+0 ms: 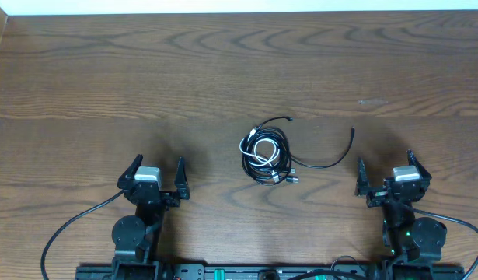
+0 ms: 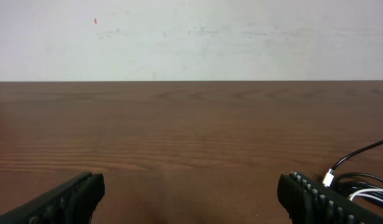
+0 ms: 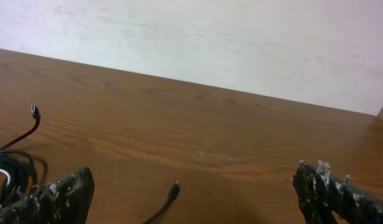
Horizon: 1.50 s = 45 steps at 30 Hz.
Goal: Untangle cables
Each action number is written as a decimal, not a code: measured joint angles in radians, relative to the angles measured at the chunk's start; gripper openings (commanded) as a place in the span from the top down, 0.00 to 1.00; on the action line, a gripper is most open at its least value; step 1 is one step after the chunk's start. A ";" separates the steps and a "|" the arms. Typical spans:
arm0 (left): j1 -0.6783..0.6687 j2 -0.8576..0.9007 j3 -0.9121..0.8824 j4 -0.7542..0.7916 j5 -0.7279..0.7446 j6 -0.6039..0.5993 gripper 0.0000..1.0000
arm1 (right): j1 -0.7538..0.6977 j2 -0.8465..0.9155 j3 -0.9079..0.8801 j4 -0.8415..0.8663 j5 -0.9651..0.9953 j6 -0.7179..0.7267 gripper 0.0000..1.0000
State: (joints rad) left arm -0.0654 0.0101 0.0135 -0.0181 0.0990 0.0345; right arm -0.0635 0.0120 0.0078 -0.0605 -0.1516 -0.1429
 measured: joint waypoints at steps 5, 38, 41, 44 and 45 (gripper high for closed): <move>0.000 0.000 0.000 0.000 0.000 0.000 0.05 | 0.000 0.000 0.000 0.000 0.000 0.003 0.01; 0.000 0.697 0.538 -0.488 0.030 -0.110 0.05 | 0.000 0.611 0.483 -0.425 -0.011 0.140 0.01; 0.000 0.792 0.657 -0.569 0.082 -0.129 0.05 | 0.000 0.711 0.605 -0.528 -0.024 0.140 0.01; 0.000 0.824 0.721 -0.577 0.164 -0.141 0.05 | 0.000 0.814 0.733 -0.637 -0.057 0.140 0.01; 0.000 0.824 0.726 -0.572 0.186 -0.143 0.05 | 0.000 0.825 0.744 -0.645 -0.062 0.140 0.01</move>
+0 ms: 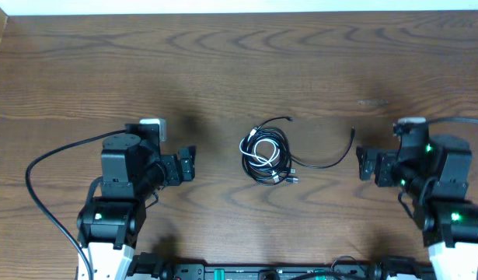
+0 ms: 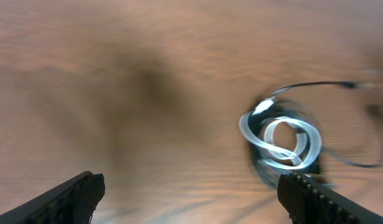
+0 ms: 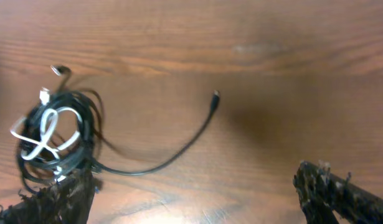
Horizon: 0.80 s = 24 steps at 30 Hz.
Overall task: Untangle cables
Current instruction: 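Move both grippers toward the tangled black and white cable bundle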
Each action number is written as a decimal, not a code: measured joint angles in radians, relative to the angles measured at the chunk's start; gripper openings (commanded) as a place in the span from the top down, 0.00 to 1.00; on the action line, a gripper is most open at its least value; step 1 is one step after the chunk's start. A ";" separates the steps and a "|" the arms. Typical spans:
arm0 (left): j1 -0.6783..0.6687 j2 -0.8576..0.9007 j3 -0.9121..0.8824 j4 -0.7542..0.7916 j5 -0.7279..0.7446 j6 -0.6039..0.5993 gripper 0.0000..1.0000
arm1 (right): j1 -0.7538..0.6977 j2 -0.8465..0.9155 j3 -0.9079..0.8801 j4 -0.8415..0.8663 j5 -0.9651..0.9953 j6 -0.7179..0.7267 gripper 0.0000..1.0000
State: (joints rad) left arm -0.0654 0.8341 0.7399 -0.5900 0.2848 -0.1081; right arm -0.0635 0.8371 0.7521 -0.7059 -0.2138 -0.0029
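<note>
The tangle (image 1: 266, 155) is a black cable coiled together with a white cable, lying mid-table. It also shows blurred in the left wrist view (image 2: 281, 140) and in the right wrist view (image 3: 54, 134). A loose black tail (image 1: 336, 159) curves right from the coil to a plug end (image 3: 215, 95). Left of the coil, my left gripper (image 1: 190, 165) is open and holds nothing; in its own view (image 2: 191, 202) bare wood lies between the fingers. My right gripper (image 1: 364, 165) stands open just right of the tail's end, and is also empty in its own view (image 3: 191, 202).
The brown wooden table (image 1: 239, 70) stretches on all sides of the coil. Each arm's own black supply cable (image 1: 48, 159) loops over the table near its base. A pale wall edge runs along the far side.
Both arms have left their low pose at the near edge and now reach toward the middle, wrist cameras tilted down at the table. The grippers stay open. The cables have not moved.
</note>
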 measured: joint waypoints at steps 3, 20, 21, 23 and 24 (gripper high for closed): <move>0.000 -0.001 0.003 0.073 0.134 -0.002 0.05 | 0.000 0.053 0.076 -0.040 -0.044 0.001 0.01; -0.261 0.446 0.206 0.061 -0.007 -0.158 0.05 | 0.000 0.066 0.096 0.020 -0.105 0.014 0.01; -0.282 0.500 0.206 0.071 -0.010 -0.158 0.05 | 0.000 0.066 0.096 0.020 -0.105 0.014 0.01; -0.293 0.580 0.206 0.122 -0.004 -0.179 0.05 | 0.000 0.066 0.096 0.022 -0.105 0.014 0.01; -0.295 0.605 0.206 0.149 -0.002 -0.183 0.05 | 0.000 0.066 0.096 0.022 -0.105 0.015 0.02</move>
State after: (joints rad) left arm -0.3607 1.4395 0.9459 -0.4408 0.2832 -0.2913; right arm -0.0635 0.9031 0.8482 -0.6838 -0.3187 0.0120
